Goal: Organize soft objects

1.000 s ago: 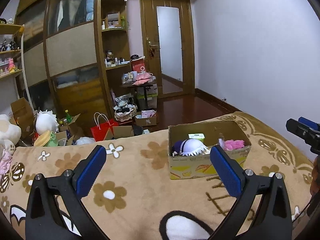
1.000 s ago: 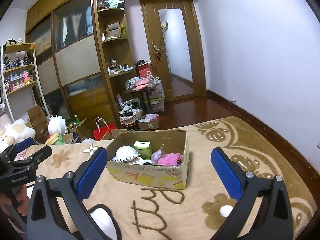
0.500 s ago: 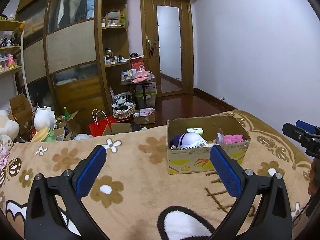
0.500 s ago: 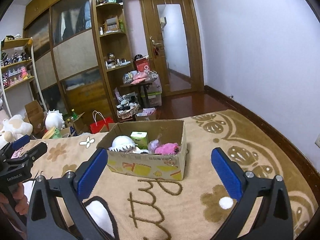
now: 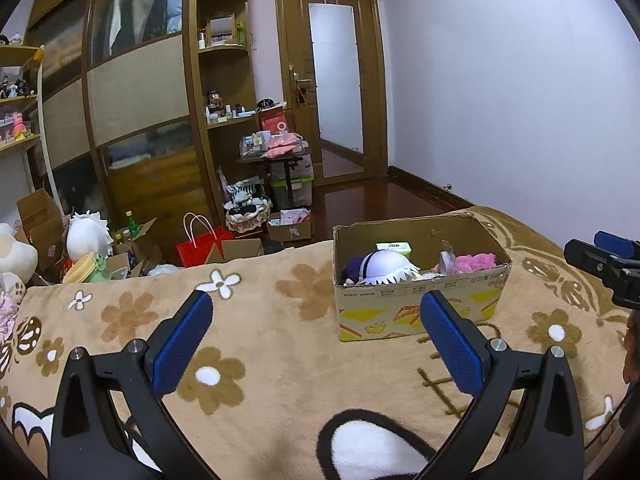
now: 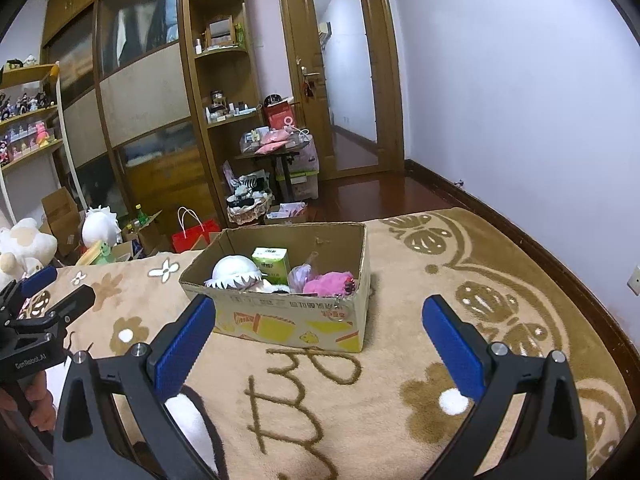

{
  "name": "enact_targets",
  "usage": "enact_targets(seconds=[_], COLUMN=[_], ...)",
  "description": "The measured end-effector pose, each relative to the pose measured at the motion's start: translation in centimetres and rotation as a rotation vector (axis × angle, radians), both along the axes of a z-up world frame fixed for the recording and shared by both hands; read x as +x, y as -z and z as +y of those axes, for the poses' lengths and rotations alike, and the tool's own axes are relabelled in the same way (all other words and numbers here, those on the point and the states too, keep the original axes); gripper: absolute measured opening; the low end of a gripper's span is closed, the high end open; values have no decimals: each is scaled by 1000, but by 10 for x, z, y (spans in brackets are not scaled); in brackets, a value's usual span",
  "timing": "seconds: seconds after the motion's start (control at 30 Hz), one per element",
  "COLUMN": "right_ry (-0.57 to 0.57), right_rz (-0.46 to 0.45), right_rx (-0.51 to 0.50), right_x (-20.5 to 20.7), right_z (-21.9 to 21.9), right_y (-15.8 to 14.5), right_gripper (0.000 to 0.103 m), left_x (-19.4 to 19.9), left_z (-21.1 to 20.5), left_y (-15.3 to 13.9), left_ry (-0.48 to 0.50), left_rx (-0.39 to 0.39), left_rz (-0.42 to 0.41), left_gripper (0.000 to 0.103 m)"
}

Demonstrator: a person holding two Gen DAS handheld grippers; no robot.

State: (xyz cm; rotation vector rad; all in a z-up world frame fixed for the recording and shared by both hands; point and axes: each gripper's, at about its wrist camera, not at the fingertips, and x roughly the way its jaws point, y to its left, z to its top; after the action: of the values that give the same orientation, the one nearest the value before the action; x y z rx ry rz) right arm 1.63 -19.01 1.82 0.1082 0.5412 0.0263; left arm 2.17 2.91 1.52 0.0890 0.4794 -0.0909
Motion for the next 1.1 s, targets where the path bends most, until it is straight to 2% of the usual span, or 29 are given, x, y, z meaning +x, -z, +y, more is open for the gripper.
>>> enact_targets(seconds=[1.1], right_ry=[-2], right_rz=[8], right_rx=[-10], right_x=[3], right_z=[1], right_y=[11], right_gripper=[103], left_x=[0], left_z=[-2], left_y=[8], left_ry=[19], left_rx=[10], left_rz=[20], left_gripper=[103])
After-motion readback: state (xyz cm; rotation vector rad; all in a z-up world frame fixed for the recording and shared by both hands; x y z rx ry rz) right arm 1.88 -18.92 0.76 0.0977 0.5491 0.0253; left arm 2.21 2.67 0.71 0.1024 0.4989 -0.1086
